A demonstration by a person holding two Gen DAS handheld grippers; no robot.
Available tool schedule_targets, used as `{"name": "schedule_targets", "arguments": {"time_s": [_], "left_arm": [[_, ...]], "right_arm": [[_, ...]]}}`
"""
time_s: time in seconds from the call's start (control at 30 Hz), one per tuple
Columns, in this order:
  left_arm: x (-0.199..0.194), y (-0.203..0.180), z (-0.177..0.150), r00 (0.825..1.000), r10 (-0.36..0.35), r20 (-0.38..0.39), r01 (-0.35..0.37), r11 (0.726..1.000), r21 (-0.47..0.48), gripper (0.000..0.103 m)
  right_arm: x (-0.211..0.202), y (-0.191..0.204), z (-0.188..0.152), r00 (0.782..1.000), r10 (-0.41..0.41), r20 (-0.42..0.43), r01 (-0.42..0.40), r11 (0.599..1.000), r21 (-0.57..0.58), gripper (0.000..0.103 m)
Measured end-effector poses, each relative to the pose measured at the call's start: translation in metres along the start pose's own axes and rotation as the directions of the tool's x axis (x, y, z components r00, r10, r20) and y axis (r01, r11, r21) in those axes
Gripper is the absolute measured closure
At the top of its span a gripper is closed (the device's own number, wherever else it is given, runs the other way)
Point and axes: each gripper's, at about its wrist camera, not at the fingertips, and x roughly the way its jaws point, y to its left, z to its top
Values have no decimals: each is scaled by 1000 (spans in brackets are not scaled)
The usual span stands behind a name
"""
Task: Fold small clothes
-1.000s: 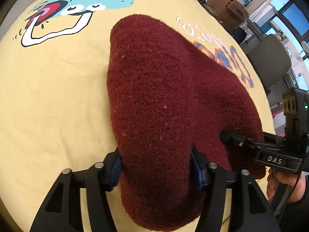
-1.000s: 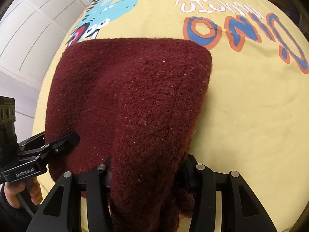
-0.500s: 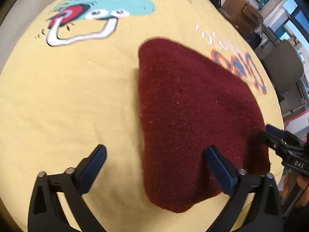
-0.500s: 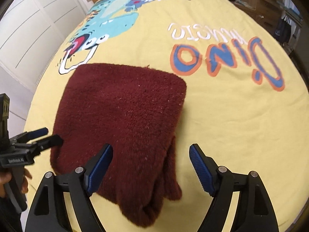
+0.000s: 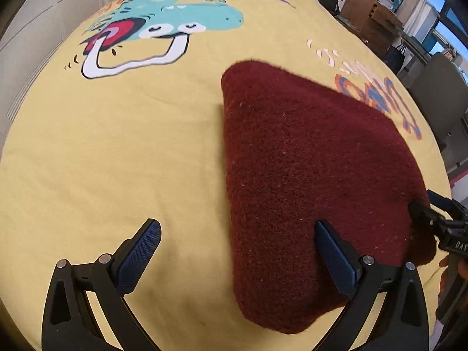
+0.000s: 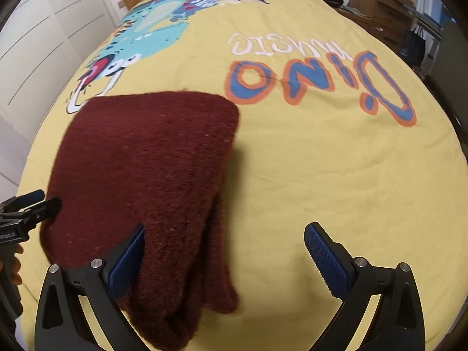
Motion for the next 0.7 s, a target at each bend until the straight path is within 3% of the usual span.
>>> {"name": "schedule_targets", "arguments": {"time_s": [0.23,0.37,0.53,0.6,0.7], "left_arm": [[14,7,-7,999,-49,5,49,999,-11,0],[5,5,-6,999,-33,26,32,999,5,1],[-23,1,-3,999,-2,53,1,1000,8,1],[-41,0,-3,995,51,86,-51,999,2,1],[-73,0,-7,988,64,138,-61,998,-23,1]], "right_arm": [[18,-17,-10,999,36,-4,-36,999,25,0],[10,-14,-7,999,52,-10,-51,998,39,0],[-22,-6,-5,998,46,32,-46,999,23,0],[-43,-2,-5,997,22,70,-23,1000,18,0],[-76,1,-9,992,-15,123,15,1000,3,0]]}}
